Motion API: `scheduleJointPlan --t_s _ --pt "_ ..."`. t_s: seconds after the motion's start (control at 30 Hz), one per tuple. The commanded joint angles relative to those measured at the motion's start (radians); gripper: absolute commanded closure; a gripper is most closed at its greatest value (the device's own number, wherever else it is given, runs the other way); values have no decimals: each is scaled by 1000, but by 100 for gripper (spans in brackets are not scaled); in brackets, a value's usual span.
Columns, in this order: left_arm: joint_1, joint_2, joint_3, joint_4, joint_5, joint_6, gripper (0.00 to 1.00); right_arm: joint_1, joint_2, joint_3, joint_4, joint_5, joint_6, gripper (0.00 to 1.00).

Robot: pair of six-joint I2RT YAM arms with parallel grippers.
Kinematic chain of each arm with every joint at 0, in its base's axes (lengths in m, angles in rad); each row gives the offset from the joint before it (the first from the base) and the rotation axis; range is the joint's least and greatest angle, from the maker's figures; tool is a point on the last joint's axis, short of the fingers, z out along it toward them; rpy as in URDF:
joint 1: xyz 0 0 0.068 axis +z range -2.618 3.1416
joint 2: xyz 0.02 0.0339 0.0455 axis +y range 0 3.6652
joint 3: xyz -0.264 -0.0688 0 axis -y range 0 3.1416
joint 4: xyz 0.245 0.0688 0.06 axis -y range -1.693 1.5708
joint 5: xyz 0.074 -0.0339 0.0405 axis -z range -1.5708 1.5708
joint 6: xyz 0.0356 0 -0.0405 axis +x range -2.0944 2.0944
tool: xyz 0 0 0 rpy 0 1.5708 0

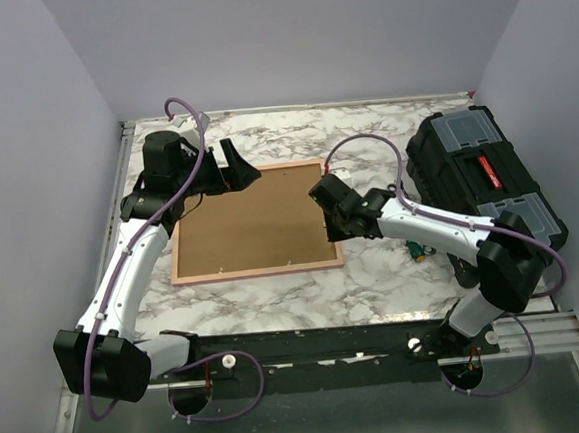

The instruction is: Take the photo out of the frame

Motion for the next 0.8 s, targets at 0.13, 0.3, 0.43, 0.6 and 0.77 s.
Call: scheduleJointPlan --t_s 0.13,0.3,0.43,0.6,0.77 --pt "6 2 -11 29 36 -7 2 9 -75 -98 -62 29 63 99" --pt "6 7 -12 27 36 -7 2 8 -43 -108 -110 166 67 99" --pt "5 10 -14 29 36 -8 2 -13 38 -67 -150 309 62 99" --pt "4 12 -12 29 37 -7 2 -90 140 -6 -62 396 -21 99" --pt "5 17 -10 22 28 -1 2 -177 274 159 69 448 -171 99"
